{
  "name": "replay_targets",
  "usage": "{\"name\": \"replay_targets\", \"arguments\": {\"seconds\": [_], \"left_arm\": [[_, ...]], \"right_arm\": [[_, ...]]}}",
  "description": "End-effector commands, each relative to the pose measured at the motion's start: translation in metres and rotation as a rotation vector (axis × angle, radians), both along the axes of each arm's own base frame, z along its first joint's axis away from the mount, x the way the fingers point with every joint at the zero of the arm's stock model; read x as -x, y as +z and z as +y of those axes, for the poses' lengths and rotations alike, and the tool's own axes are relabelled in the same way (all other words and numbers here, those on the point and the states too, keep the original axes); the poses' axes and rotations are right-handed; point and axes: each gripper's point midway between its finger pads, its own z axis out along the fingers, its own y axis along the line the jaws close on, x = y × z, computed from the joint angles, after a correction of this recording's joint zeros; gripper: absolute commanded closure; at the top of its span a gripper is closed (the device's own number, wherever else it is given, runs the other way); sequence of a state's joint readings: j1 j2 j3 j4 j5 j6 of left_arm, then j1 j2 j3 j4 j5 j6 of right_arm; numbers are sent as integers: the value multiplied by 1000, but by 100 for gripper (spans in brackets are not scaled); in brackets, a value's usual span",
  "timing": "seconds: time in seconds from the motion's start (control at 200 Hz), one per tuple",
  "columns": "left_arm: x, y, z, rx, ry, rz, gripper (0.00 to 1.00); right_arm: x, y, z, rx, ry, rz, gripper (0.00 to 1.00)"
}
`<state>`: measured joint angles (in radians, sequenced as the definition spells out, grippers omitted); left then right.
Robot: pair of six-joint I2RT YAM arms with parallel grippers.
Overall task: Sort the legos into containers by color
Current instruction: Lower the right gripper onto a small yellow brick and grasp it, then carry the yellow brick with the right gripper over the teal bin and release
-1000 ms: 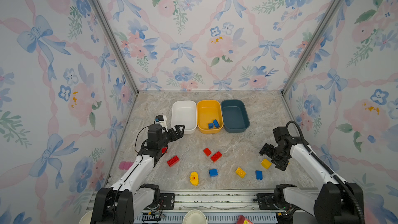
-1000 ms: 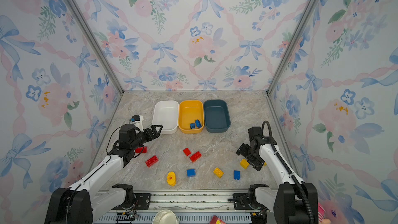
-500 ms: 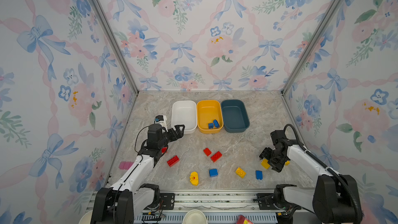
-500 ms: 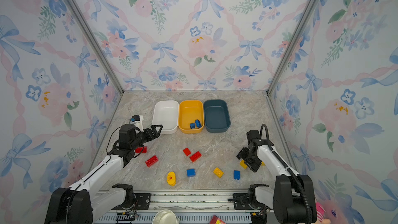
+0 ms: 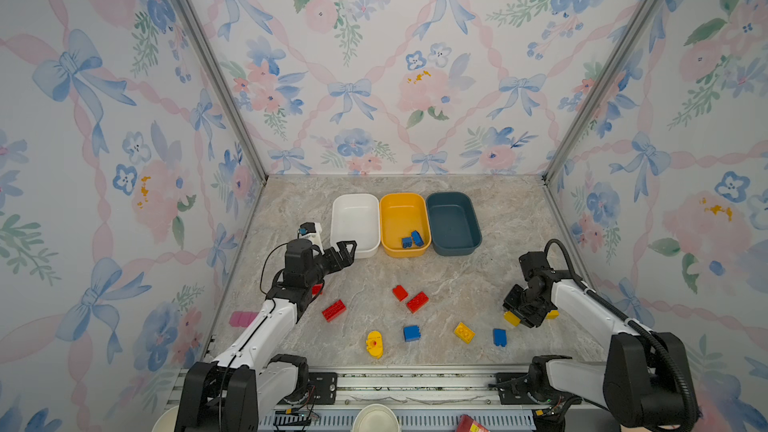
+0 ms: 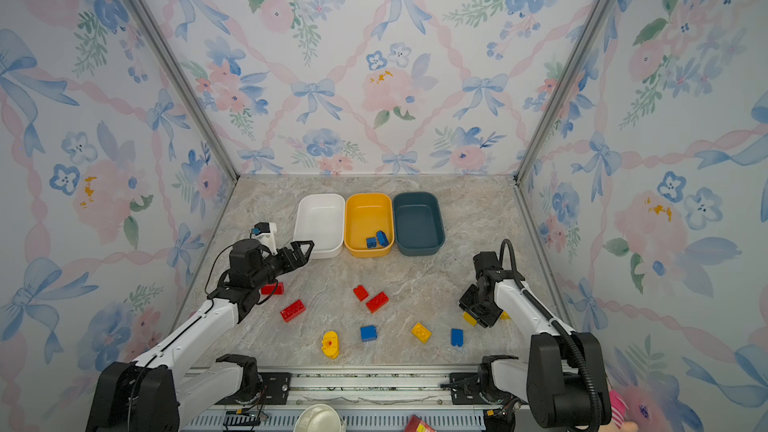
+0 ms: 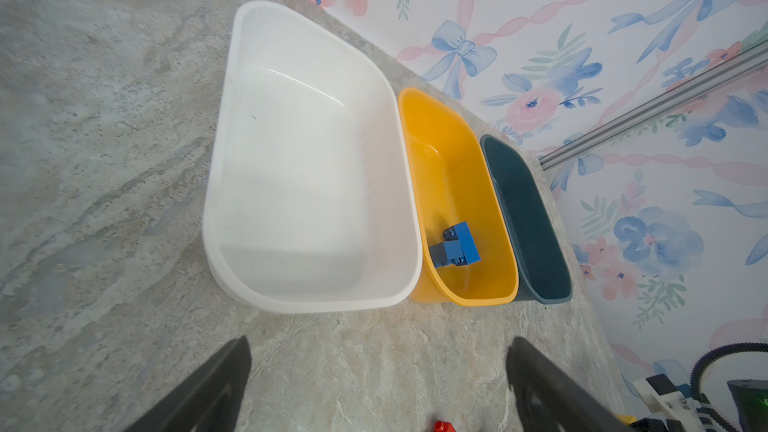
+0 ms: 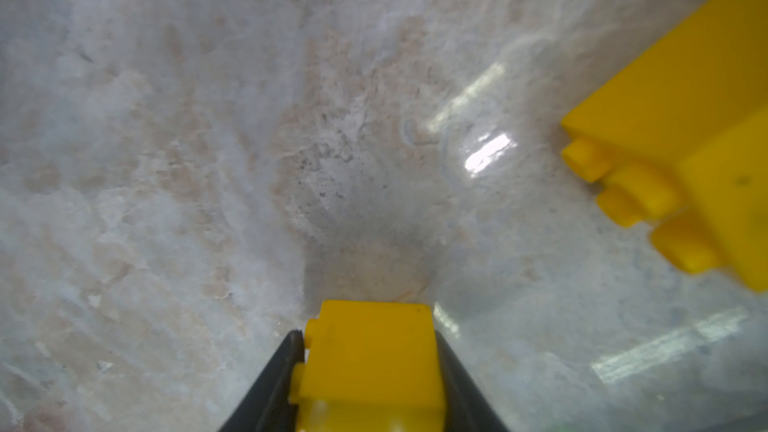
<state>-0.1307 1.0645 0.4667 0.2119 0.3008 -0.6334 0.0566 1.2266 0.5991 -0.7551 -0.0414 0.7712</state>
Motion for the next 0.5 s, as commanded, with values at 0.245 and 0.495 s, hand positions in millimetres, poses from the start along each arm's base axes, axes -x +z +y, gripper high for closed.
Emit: {"name": "replay_targets", "arguments": {"seconds": [0.245, 0.495], "left_arm": [[5, -10, -2, 13, -5, 28, 2], [7, -11, -2, 14, -4, 30, 2]], "right_arm": [[-25, 36, 16, 52, 109, -80, 61], [-74, 81, 46, 55, 232, -206, 61]]}}
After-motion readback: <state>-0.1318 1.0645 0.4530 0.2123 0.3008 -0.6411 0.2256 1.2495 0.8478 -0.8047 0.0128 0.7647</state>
